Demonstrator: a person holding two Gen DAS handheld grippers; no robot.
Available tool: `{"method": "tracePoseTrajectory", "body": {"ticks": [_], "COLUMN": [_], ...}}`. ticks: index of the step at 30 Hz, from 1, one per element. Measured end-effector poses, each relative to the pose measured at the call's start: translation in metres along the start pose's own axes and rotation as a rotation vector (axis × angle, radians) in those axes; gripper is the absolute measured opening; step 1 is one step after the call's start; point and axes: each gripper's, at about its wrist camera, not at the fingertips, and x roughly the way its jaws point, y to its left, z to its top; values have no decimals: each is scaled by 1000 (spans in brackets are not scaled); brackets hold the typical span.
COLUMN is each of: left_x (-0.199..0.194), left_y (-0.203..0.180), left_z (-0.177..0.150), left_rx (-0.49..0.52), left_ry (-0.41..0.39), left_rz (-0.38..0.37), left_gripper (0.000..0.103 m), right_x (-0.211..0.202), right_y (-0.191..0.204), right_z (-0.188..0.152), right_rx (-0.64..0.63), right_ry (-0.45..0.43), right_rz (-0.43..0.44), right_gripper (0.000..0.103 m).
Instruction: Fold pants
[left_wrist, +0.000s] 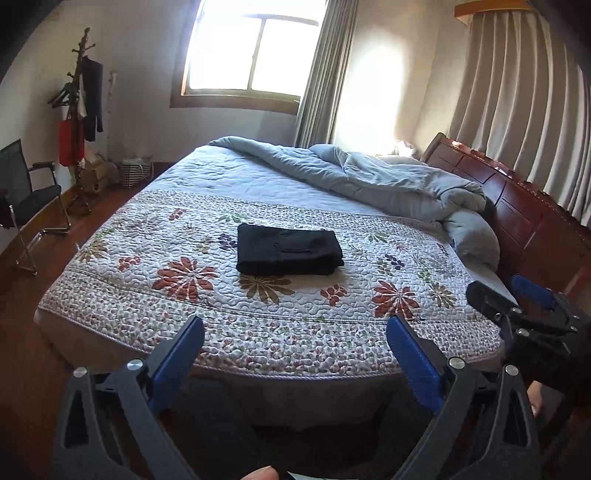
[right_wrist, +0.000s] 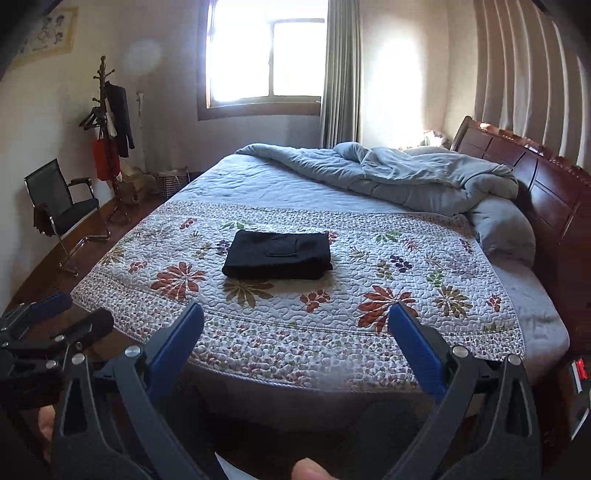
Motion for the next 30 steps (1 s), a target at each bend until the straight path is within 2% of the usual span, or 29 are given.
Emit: {"method": "tracePoseTrajectory", "body": {"ticks": [9,12,17,20,30], "left_x": [-15,-11,-2,7,18], "left_y": [0,-1,1,1,5], "left_z": [2,4,8,11,19], "left_rx": [-8,-10,-22,-22,-42], "left_ry": [-31,-20,10,20,49], "left_rz": [30,42,-3,27,46], "left_gripper": [99,99,99,99,99], "right_x": [2,6,12,14,25], "right_y": [-17,-23,-30,-30,-18], "right_z": [-7,-9,-8,-3,16], "right_rx": [13,25,39,39,12], "right_ry": [4,12,20,21,50], "right_rz": [-17,-16,-12,-4,23], "right_gripper": [100,100,100,100,100]}}
